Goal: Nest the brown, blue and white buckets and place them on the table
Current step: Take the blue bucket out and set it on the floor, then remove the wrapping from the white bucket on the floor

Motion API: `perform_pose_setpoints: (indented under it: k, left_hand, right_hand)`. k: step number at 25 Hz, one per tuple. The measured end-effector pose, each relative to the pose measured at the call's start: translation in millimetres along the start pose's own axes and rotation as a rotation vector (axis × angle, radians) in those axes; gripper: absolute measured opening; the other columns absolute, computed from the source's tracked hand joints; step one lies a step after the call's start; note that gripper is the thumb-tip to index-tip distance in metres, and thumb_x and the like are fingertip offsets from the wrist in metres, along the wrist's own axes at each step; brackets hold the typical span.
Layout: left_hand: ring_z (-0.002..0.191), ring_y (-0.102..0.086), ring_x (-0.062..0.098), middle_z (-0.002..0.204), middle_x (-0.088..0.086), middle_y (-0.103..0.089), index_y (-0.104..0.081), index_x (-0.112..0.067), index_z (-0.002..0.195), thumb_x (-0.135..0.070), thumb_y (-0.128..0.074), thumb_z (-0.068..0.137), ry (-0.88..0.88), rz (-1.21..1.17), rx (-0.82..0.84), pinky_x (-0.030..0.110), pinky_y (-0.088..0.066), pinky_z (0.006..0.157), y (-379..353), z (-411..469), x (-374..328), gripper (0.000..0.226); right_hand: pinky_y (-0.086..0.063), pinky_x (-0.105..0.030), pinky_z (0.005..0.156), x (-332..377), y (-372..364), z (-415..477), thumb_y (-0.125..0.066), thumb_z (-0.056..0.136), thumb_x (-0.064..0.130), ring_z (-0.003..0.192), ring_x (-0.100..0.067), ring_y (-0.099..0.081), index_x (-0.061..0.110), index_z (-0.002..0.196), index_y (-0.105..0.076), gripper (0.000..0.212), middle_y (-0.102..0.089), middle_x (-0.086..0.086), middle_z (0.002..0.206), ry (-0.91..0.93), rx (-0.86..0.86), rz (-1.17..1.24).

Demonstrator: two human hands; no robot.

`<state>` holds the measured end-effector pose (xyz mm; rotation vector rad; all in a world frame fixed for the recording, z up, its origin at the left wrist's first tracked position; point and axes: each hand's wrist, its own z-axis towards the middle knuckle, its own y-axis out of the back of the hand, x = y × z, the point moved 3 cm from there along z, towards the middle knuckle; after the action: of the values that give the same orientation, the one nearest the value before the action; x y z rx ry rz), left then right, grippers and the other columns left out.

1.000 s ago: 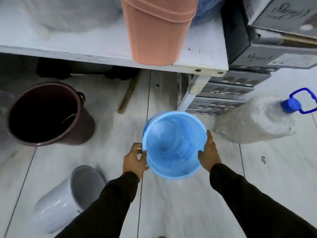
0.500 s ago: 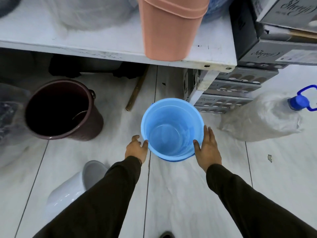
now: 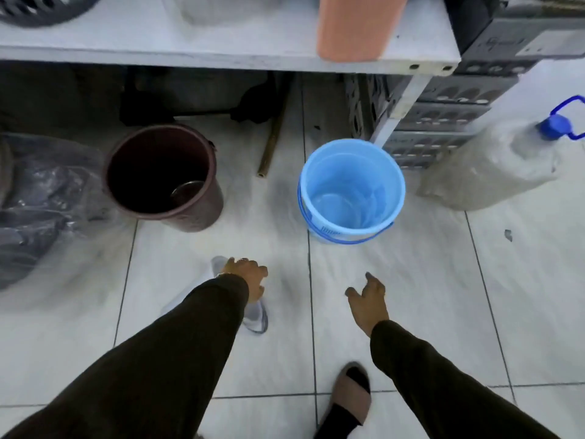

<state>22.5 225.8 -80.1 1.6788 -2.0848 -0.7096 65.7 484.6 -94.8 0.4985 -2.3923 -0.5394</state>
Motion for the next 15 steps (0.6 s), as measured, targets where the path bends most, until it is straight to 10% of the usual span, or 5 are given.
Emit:
perform_pose_setpoints:
  k: [7, 15]
  left_hand:
    - [0.145, -0.034, 0.031, 0.152, 0.010, -0.041, -0.037, -0.015, 0.148, -0.018, -0.052, 0.093, -0.176, 0.577, -0.026, 0.053, -0.006, 0.123, -97, -17, 47, 0.057]
    - [0.101, -0.068, 0.030, 0.106, 0.006, -0.070, -0.067, -0.015, 0.105, 0.003, -0.055, 0.085, -0.373, 0.288, -0.477, 0.036, -0.054, 0.081, -120, -65, 78, 0.030]
  right_hand:
    - [-0.028, -0.032, 0.119, -25, -196, -52, -0.059, 0.096, 0.016, 0.145, -0.028, -0.038, 0.017, 0.155, -0.028, 0.067, -0.034, -0.009, 0.159, 0.223, 0.409, -0.286]
    - [-0.055, -0.039, 0.090, -15, -233, -79, -0.072, 0.086, 0.032, 0.094, -0.024, -0.064, 0.021, 0.098, -0.072, 0.016, -0.076, 0.001, 0.097, 0.634, 0.305, -0.463]
